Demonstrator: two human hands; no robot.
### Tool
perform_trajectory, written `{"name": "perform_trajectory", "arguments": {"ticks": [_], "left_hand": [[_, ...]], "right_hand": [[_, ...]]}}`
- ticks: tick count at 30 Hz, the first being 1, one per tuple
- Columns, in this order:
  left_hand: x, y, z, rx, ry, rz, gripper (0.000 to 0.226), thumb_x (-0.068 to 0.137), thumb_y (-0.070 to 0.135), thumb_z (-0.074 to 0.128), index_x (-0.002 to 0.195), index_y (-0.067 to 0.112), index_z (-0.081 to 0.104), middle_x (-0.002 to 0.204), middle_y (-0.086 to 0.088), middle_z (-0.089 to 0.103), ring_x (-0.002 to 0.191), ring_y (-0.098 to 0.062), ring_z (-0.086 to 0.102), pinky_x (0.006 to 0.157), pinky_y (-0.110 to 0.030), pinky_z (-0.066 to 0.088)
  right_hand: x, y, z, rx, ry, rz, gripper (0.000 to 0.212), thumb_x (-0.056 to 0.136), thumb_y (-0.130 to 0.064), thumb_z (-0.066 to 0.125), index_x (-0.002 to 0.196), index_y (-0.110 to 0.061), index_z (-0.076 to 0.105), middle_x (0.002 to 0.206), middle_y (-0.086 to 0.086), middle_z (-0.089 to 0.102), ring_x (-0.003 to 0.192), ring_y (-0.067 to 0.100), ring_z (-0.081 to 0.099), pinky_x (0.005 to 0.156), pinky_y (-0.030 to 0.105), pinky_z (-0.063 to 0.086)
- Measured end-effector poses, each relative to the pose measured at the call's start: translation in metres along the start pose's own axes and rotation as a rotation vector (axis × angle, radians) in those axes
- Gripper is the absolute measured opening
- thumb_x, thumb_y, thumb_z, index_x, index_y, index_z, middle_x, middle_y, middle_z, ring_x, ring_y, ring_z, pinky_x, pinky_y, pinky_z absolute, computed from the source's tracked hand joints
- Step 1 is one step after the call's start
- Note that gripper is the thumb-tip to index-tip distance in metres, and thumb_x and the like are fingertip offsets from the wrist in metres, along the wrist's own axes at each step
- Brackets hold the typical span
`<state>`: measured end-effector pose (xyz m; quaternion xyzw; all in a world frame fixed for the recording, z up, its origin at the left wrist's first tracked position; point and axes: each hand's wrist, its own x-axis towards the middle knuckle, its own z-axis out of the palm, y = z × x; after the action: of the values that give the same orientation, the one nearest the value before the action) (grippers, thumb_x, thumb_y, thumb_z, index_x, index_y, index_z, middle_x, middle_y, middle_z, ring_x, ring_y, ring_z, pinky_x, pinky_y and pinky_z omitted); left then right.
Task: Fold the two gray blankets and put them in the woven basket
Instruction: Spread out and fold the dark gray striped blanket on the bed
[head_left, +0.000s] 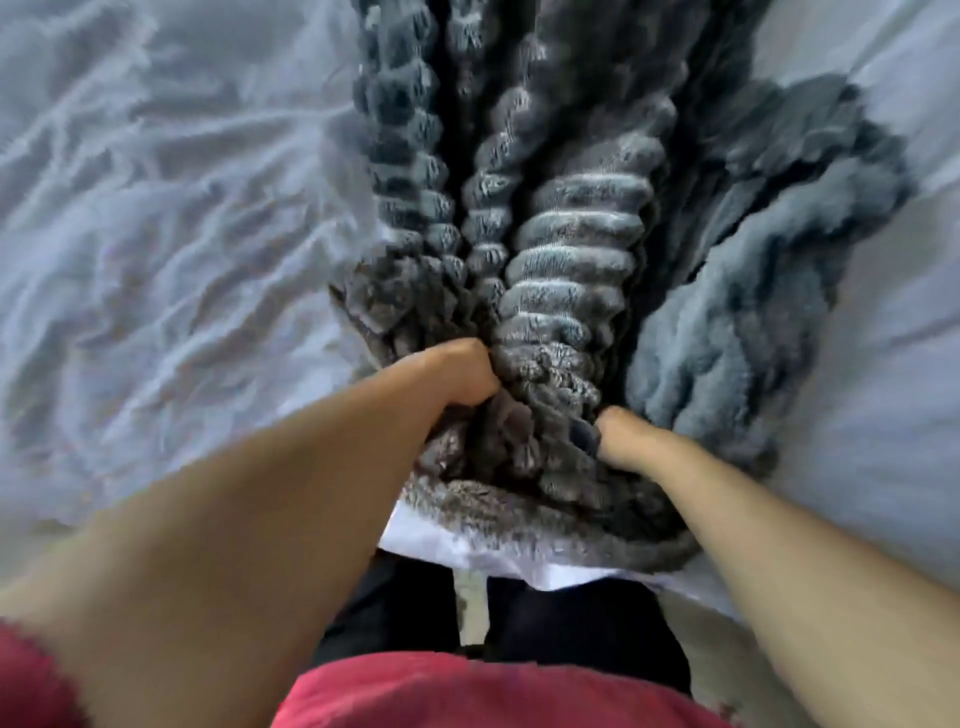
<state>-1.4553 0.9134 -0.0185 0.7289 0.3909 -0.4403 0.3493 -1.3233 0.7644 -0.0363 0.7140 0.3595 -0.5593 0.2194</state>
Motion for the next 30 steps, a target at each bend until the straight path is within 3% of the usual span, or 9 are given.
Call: {"name": "perform_trajectory", "arguments": {"ticks": [4, 9, 12, 16, 19, 21, 24, 27, 30], "left_hand": [[-0.018, -0.002, 0.02, -0.156, 0.005, -0.054, 0.022, 0.088, 0.02, 0.051, 0.101, 0.006, 0.062, 0.111, -0.017, 0.064, 0.101, -0.031, 0.062, 0.074, -0.029, 0.045], [-0.057, 0.016, -0.029, -0.531, 0.115, -0.113, 0.032, 0.092, 0.016, 0.045, 0.115, 0.001, 0.061, 0.117, -0.016, 0.063, 0.109, -0.03, 0.06, 0.087, -0.032, 0.05], [-0.115, 0.043, -0.162, -0.717, 0.411, -0.005, 0.032, 0.091, 0.012, 0.045, 0.116, -0.001, 0.061, 0.106, -0.015, 0.065, 0.102, -0.03, 0.062, 0.087, -0.034, 0.053], [-0.349, 0.116, -0.444, -0.691, 1.216, 0.574, 0.029, 0.077, 0.015, 0.058, 0.105, 0.016, 0.067, 0.103, -0.008, 0.069, 0.1, -0.026, 0.064, 0.084, -0.033, 0.054], [-0.556, 0.133, -0.544, -0.824, 1.595, 0.969, 0.066, 0.071, 0.019, 0.071, 0.132, 0.025, 0.047, 0.111, 0.003, 0.059, 0.098, -0.018, 0.057, 0.089, -0.033, 0.051], [-0.635, 0.119, -0.566, -0.931, 1.639, 1.014, 0.091, 0.075, 0.021, 0.074, 0.148, 0.024, 0.02, 0.128, 0.001, 0.05, 0.108, -0.023, 0.054, 0.094, -0.036, 0.048], [-0.675, 0.083, -0.573, -1.095, 1.734, 0.94, 0.077, 0.086, 0.022, 0.064, 0.15, 0.016, 0.021, 0.139, -0.013, 0.046, 0.12, -0.03, 0.052, 0.09, -0.029, 0.045], [-0.663, 0.057, -0.56, -1.229, 1.754, 0.995, 0.061, 0.089, 0.017, 0.058, 0.145, 0.014, 0.035, 0.137, -0.012, 0.049, 0.118, -0.028, 0.053, 0.083, -0.026, 0.043], [-0.634, 0.039, -0.536, -1.275, 1.724, 1.019, 0.057, 0.086, 0.013, 0.061, 0.14, 0.015, 0.044, 0.13, -0.009, 0.054, 0.111, -0.025, 0.056, 0.084, -0.025, 0.045]], "right_hand": [[-0.015, -0.002, 0.021, 0.095, 0.017, 0.042, 0.031, 0.097, -0.01, 0.043, 0.117, 0.002, 0.062, 0.122, 0.021, 0.062, 0.114, 0.031, 0.059, 0.076, 0.027, 0.041], [-0.05, -0.013, 0.0, 0.626, 0.201, 0.116, 0.04, 0.099, -0.024, 0.043, 0.127, 0.0, 0.058, 0.127, 0.018, 0.06, 0.111, 0.026, 0.058, 0.093, 0.032, 0.046], [-0.118, -0.029, -0.147, 0.977, 0.431, 0.063, 0.036, 0.098, -0.027, 0.042, 0.124, -0.005, 0.055, 0.117, 0.014, 0.06, 0.106, 0.027, 0.057, 0.089, 0.033, 0.049], [-0.398, -0.05, -0.444, 1.174, 1.303, -0.318, 0.014, 0.094, -0.026, 0.046, 0.089, -0.014, 0.053, 0.088, 0.01, 0.053, 0.082, 0.022, 0.051, 0.065, 0.027, 0.039], [-0.639, -0.048, -0.54, 1.14, 1.872, -0.706, 0.017, 0.089, -0.028, 0.057, 0.102, -0.017, 0.053, 0.1, 0.008, 0.055, 0.09, 0.021, 0.054, 0.057, 0.028, 0.036], [-0.728, -0.036, -0.547, 1.014, 1.984, -0.788, 0.036, 0.097, -0.022, 0.049, 0.128, -0.004, 0.046, 0.125, 0.018, 0.052, 0.115, 0.027, 0.052, 0.068, 0.016, 0.047], [-0.777, -0.011, -0.529, 1.186, 2.109, -0.818, 0.043, 0.1, -0.021, 0.043, 0.139, -0.003, 0.04, 0.142, 0.016, 0.044, 0.128, 0.03, 0.047, 0.103, 0.036, 0.041], [-0.756, 0.002, -0.509, 1.285, 2.18, -0.782, 0.038, 0.097, -0.019, 0.047, 0.132, -0.005, 0.048, 0.136, 0.018, 0.051, 0.12, 0.035, 0.052, 0.097, 0.044, 0.045], [-0.705, 0.007, -0.491, 1.424, 2.023, -0.887, 0.037, 0.094, -0.021, 0.049, 0.129, -0.011, 0.053, 0.129, 0.017, 0.057, 0.111, 0.035, 0.057, 0.094, 0.048, 0.05]]}}
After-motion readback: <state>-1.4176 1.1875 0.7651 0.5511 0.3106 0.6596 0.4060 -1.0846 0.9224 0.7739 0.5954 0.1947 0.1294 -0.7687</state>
